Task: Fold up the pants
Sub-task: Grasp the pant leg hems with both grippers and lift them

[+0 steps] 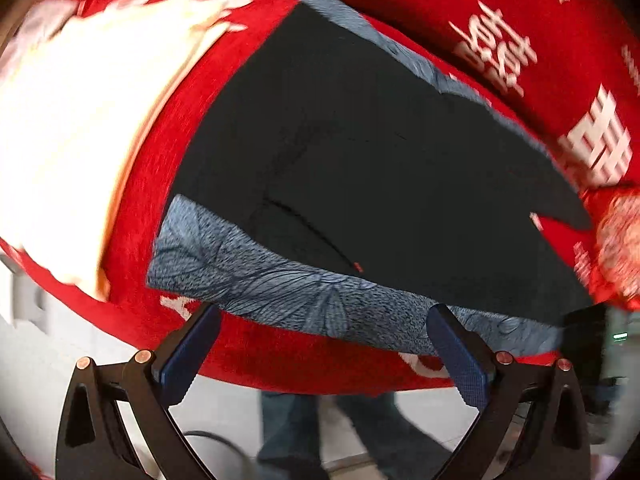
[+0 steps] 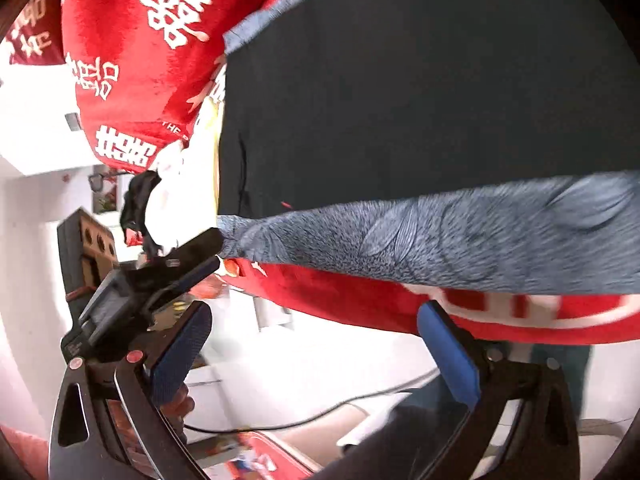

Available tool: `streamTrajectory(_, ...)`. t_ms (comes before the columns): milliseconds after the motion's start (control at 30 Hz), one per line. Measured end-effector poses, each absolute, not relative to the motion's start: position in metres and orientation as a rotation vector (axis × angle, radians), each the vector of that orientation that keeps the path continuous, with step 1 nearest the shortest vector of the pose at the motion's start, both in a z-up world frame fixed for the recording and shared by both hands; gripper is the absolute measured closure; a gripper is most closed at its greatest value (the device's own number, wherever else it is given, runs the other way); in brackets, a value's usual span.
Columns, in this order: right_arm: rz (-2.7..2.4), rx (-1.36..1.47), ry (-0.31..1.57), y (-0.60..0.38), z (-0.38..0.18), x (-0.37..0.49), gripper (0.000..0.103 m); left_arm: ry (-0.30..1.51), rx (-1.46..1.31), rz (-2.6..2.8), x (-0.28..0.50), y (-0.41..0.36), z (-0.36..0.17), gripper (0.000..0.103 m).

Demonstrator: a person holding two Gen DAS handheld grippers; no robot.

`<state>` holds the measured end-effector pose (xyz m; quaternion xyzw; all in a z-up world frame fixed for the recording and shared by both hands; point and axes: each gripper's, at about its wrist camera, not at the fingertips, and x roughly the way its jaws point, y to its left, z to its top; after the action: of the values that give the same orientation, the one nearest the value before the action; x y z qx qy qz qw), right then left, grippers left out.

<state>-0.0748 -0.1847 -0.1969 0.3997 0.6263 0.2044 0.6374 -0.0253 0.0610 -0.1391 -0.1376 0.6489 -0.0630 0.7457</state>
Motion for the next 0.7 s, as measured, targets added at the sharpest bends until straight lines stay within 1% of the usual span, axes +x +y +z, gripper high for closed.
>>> streamTrajectory(67, 0.454, 0.986, 1.415, -0.185, -0.215, -0.076, 0.003, 1.423, -0.357, -0.148, -0.028, 0.069, -0.148, 0.000)
streamTrajectory(133, 0.427, 1.052, 1.376, -0.190, -0.227, -0.076, 0.007, 1.433, -0.384, -0.155, -0.031, 0.073, -0.158, 0.000)
streamTrajectory(200, 0.394, 1.126, 1.349, -0.195, -0.237, -0.074, 0.033, 1.438, -0.391, -0.170, -0.032, 0.073, -0.163, 0.000)
streamTrajectory(233, 0.370, 1.175, 1.347, -0.197, -0.244, -0.073, 0.038, 1.439, -0.395, -0.184, -0.032, 0.071, -0.165, 0.000)
streamTrajectory(267, 0.348, 1.240, 1.343, -0.198, -0.253, -0.073, 0.050, 1.440, -0.403, -0.198, -0.032, 0.070, -0.166, 0.000)
streamTrajectory(300, 0.334, 1.285, 1.348, -0.198, -0.259, -0.072, 0.072, 1.444, -0.411, -0.210, -0.033, 0.068, -0.167, 0.000)
streamTrajectory(333, 0.341, 1.328, 1.343, -0.198, -0.262, -0.070, 0.086, 1.452, -0.430, -0.227, -0.033, 0.066, -0.169, 0.000)
streamTrajectory(367, 0.356, 1.353, 1.321, -0.198, -0.259, -0.067, 0.093, 1.457, -0.448, -0.239, -0.032, 0.064, -0.169, 0.000)
streamTrajectory(500, 0.470, 1.348, 1.230, -0.200, -0.216, -0.055, 0.094, 1.457, -0.598, -0.286, -0.025, 0.060, -0.174, 0.000)
streamTrajectory(600, 0.526, 1.281, 1.236, -0.197, -0.194, -0.051, 0.094, 1.415, -0.729, -0.255, -0.007, 0.061, -0.182, 0.000)
streamTrajectory(633, 0.533, 1.245, 1.253, -0.196, -0.191, -0.051, 0.094, 1.402, -0.754, -0.246, -0.003, 0.062, -0.184, 0.002)
streamTrajectory(700, 0.514, 1.182, 1.303, -0.197, -0.194, -0.050, 0.089, 1.400, -0.753, -0.213, 0.008, 0.062, -0.193, 0.023)
